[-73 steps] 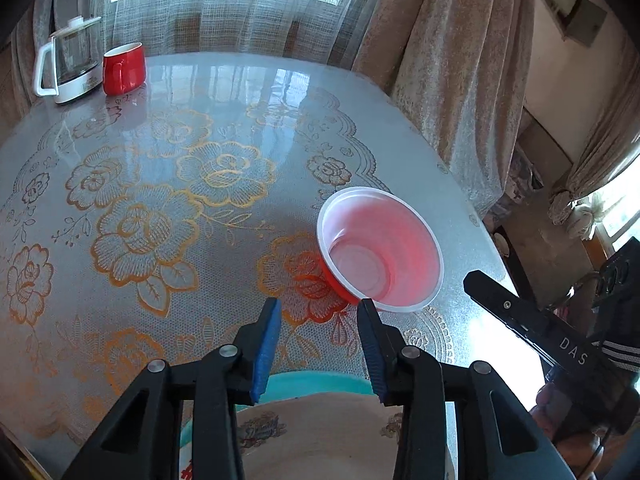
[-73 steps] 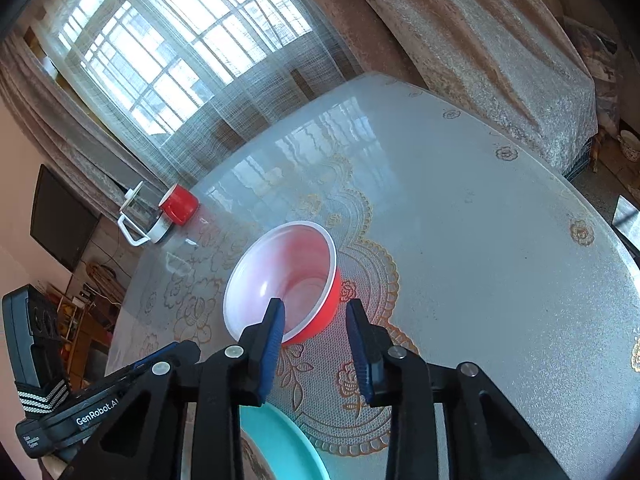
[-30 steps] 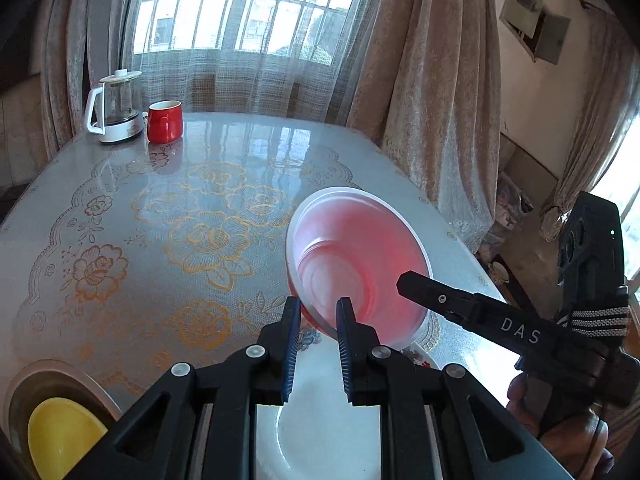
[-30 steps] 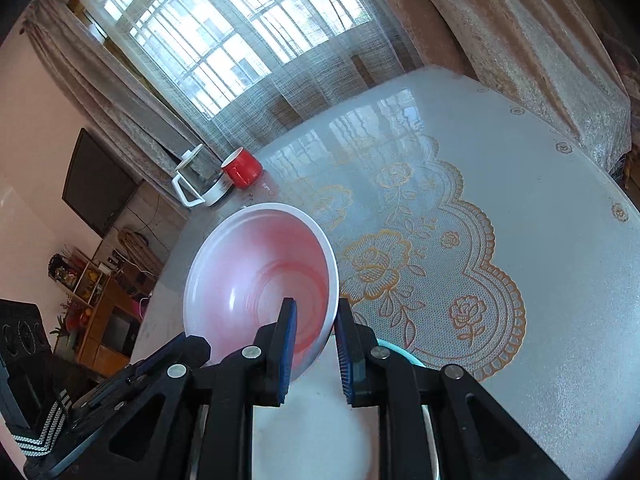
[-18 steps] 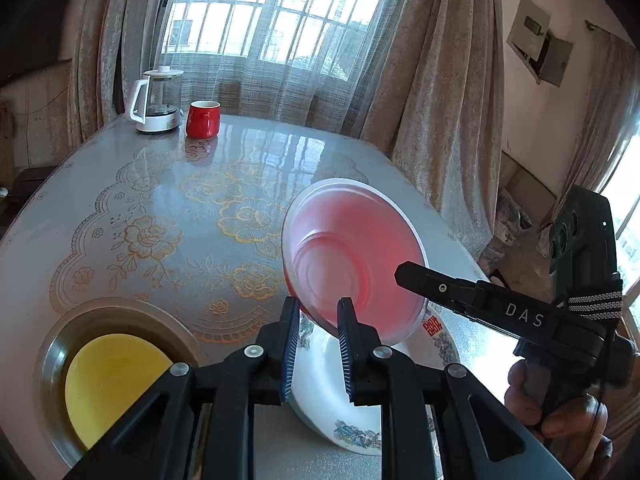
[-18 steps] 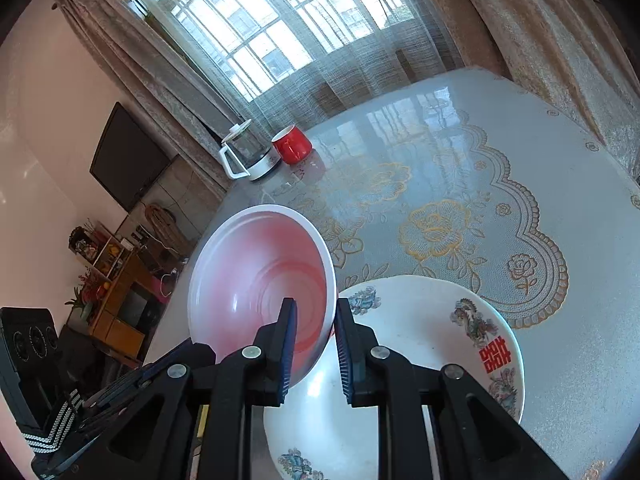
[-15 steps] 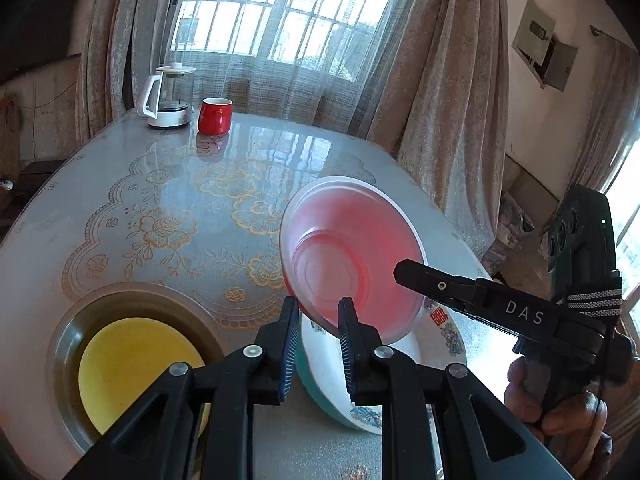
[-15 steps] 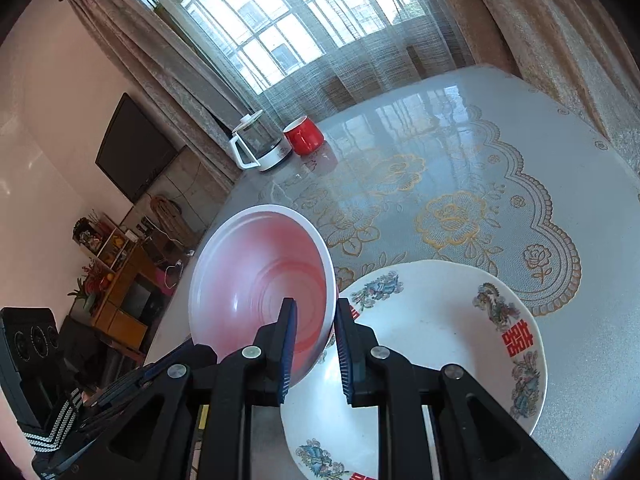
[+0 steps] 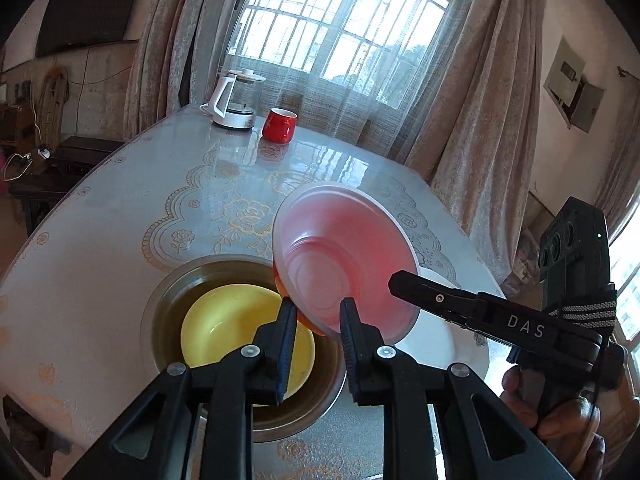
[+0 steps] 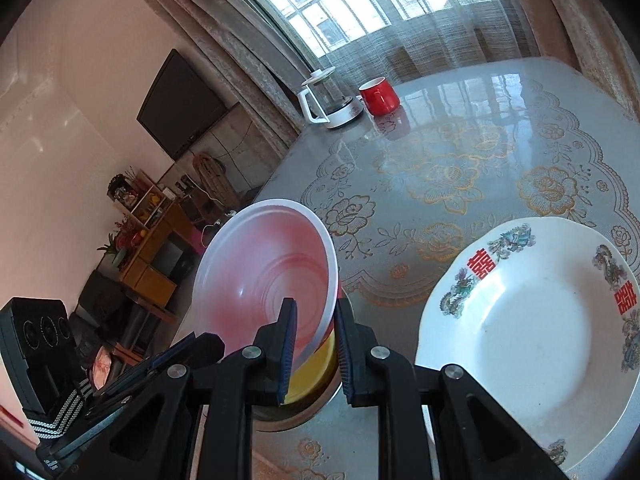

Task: Organize plates and bowls
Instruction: 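Carry the red bowl over the steel bowl and lower it onto the yellow bowl, then open both grippers to release the red bowl and withdraw, then grasp the steel bowl rim with both grippers, then lift the steel bowl with nested bowls and carry it toward the plate stack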

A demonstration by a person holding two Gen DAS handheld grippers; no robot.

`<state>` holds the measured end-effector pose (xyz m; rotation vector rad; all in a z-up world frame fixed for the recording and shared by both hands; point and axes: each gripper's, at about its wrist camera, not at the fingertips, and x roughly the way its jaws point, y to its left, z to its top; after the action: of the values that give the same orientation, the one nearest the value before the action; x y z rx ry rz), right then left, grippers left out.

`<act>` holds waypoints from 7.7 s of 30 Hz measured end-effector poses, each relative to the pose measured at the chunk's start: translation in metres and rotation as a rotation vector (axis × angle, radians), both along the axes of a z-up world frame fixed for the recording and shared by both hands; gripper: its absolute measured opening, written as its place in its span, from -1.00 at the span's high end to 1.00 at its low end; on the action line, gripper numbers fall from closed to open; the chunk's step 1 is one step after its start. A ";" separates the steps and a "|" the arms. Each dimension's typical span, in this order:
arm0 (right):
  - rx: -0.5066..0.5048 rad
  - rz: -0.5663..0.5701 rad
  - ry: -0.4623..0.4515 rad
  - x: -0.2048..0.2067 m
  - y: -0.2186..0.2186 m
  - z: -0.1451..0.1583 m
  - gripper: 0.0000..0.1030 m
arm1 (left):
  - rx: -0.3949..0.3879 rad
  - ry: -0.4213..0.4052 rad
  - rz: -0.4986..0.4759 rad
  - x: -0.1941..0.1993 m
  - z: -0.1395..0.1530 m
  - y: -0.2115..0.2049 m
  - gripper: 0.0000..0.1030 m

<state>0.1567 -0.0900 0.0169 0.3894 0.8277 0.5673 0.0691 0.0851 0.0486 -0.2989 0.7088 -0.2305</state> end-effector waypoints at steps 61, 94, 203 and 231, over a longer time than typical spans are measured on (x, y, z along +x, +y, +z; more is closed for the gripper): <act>-0.223 0.107 0.079 -0.001 0.067 -0.053 0.57 | 0.170 0.136 0.150 -0.006 -0.066 0.038 0.54; -0.151 0.087 0.011 -0.028 0.040 -0.048 0.46 | 0.182 0.123 0.182 -0.019 -0.061 0.037 0.52; -0.218 0.119 -0.010 -0.039 0.032 -0.053 0.49 | 0.033 0.042 0.045 -0.024 -0.069 0.062 0.56; -0.178 -0.235 -0.118 -0.072 -0.112 0.003 0.49 | 0.043 -0.066 -0.240 0.029 -0.004 -0.085 0.55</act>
<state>0.0844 -0.2019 0.0195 0.2824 0.7010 0.2928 0.0977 0.0002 0.0445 -0.1639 0.6830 -0.4504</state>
